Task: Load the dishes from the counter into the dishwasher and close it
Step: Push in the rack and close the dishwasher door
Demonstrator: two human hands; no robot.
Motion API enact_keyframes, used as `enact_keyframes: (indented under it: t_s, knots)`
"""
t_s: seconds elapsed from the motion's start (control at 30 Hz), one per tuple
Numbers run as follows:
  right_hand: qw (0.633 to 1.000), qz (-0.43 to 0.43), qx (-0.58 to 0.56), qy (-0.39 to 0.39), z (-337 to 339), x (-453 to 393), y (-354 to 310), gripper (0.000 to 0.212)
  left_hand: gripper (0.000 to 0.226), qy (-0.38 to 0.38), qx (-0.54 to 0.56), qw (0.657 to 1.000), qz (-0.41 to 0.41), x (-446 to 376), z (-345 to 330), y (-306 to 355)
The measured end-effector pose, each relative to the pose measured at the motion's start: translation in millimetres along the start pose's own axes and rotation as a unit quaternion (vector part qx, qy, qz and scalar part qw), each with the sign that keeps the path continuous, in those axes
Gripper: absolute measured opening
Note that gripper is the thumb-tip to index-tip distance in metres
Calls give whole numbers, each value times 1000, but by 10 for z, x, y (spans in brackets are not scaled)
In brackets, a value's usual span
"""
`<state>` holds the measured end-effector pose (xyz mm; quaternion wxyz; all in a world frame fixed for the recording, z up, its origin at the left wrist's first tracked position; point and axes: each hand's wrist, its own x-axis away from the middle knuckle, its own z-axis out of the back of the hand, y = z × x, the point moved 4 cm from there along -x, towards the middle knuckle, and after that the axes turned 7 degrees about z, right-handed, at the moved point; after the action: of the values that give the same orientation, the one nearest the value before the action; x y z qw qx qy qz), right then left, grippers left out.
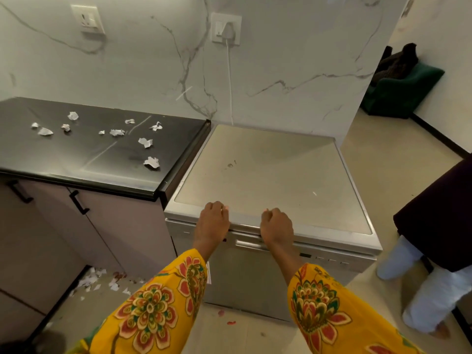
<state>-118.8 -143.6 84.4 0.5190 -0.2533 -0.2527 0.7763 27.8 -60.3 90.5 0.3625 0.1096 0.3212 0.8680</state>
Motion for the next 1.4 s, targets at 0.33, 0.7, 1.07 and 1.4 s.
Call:
enact_keyframes:
  t_s: [0.33, 0.7, 1.07, 1.4]
  knots:
    - [969, 186, 155, -50, -191, -153, -562, 59, 55, 50, -142, 981, -124, -284, 401, -180]
    - [951, 222, 216, -23, -623, -776, -1402, 70, 68, 88, -161, 966, -183, -1311, 935, -392]
    - [940, 246, 227, 62, -857, -1350, -2424, 71, 66, 128, -115, 949, -263, -2279, 1688, -468]
    - [927, 258, 242, 127, -831, -1742, -2962, 71, 65, 150, -112, 935, -300, -2779, 2053, -349]
